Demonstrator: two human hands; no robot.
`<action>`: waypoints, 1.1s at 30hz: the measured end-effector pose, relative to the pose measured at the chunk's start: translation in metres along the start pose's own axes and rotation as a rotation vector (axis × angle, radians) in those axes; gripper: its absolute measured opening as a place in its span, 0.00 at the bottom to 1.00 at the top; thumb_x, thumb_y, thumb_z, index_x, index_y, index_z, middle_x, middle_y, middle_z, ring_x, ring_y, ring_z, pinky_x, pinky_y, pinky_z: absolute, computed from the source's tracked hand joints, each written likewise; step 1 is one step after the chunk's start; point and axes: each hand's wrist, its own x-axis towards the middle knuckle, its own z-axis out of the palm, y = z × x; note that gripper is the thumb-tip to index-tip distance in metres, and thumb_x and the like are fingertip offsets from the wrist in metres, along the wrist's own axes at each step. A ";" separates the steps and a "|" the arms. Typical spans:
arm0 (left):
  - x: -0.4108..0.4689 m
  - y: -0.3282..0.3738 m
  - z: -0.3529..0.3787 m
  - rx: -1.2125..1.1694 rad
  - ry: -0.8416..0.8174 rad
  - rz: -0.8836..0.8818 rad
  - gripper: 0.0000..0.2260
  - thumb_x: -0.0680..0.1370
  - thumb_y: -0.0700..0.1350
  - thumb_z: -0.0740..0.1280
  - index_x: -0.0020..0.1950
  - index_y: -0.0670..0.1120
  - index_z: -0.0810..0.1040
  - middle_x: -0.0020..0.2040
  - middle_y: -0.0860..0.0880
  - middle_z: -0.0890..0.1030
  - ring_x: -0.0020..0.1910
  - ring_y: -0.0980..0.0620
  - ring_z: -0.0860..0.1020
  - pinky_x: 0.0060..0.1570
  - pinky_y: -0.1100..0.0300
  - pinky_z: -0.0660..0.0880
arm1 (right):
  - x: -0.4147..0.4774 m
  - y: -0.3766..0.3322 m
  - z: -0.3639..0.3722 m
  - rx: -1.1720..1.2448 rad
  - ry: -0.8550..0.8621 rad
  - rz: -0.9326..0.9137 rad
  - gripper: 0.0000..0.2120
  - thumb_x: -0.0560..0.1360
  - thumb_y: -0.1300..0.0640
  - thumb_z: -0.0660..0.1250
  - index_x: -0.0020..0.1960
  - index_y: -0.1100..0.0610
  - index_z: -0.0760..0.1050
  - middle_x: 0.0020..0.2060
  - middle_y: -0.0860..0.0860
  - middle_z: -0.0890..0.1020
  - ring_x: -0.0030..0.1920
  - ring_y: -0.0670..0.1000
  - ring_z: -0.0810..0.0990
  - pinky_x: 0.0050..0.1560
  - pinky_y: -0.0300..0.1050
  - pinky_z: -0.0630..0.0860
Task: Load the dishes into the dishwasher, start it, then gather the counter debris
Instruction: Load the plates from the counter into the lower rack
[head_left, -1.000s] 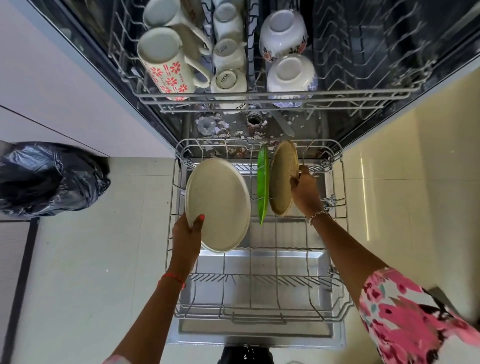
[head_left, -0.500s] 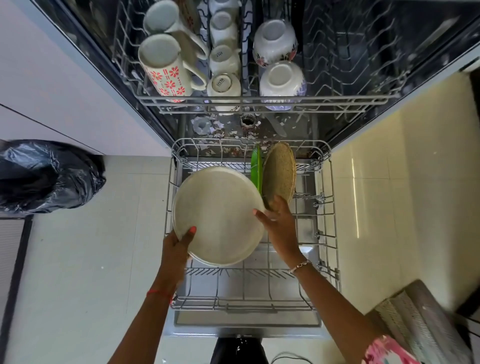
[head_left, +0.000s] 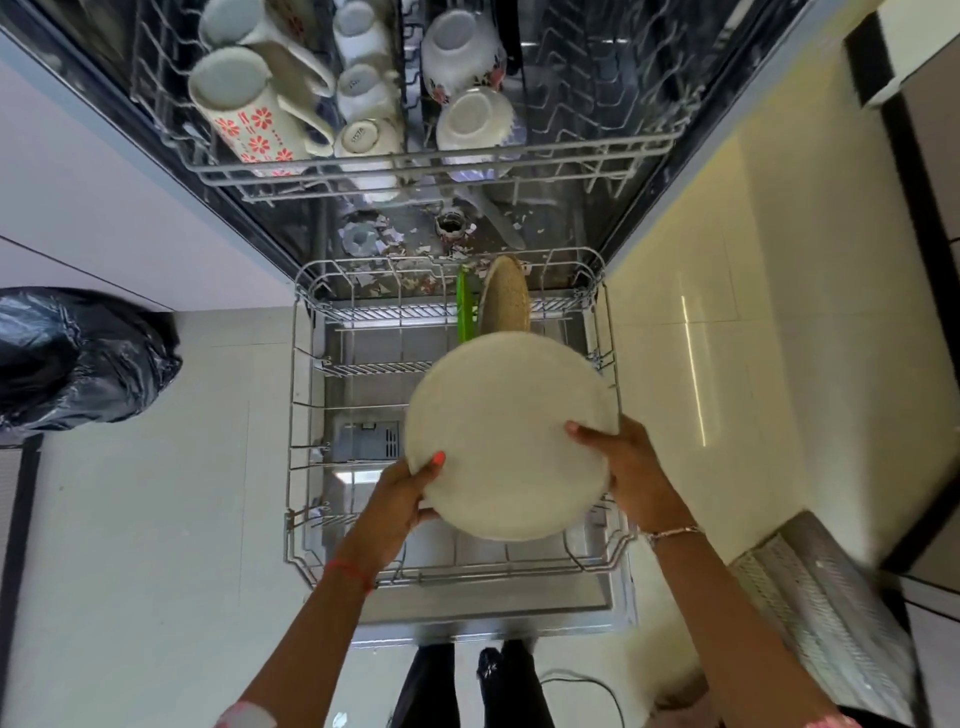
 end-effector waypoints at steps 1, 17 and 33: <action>0.001 -0.004 0.011 0.046 -0.041 -0.011 0.06 0.79 0.43 0.60 0.53 0.47 0.74 0.48 0.50 0.81 0.48 0.51 0.79 0.39 0.60 0.81 | -0.003 -0.009 -0.010 0.020 0.057 -0.047 0.13 0.69 0.69 0.69 0.54 0.63 0.77 0.47 0.59 0.82 0.46 0.58 0.81 0.48 0.52 0.80; 0.049 -0.168 0.024 1.405 -0.269 -0.068 0.18 0.78 0.42 0.62 0.68 0.44 0.71 0.61 0.51 0.78 0.56 0.62 0.77 0.57 0.69 0.72 | 0.118 -0.068 -0.022 -0.519 0.294 -0.704 0.05 0.67 0.65 0.61 0.34 0.61 0.66 0.27 0.49 0.67 0.26 0.43 0.63 0.24 0.30 0.57; 0.054 -0.172 0.013 1.170 -0.372 0.048 0.40 0.64 0.76 0.49 0.64 0.53 0.75 0.62 0.54 0.78 0.57 0.61 0.77 0.59 0.68 0.71 | 0.177 -0.041 0.037 -0.862 0.218 -0.555 0.14 0.77 0.66 0.57 0.34 0.57 0.62 0.34 0.54 0.70 0.37 0.52 0.70 0.34 0.35 0.60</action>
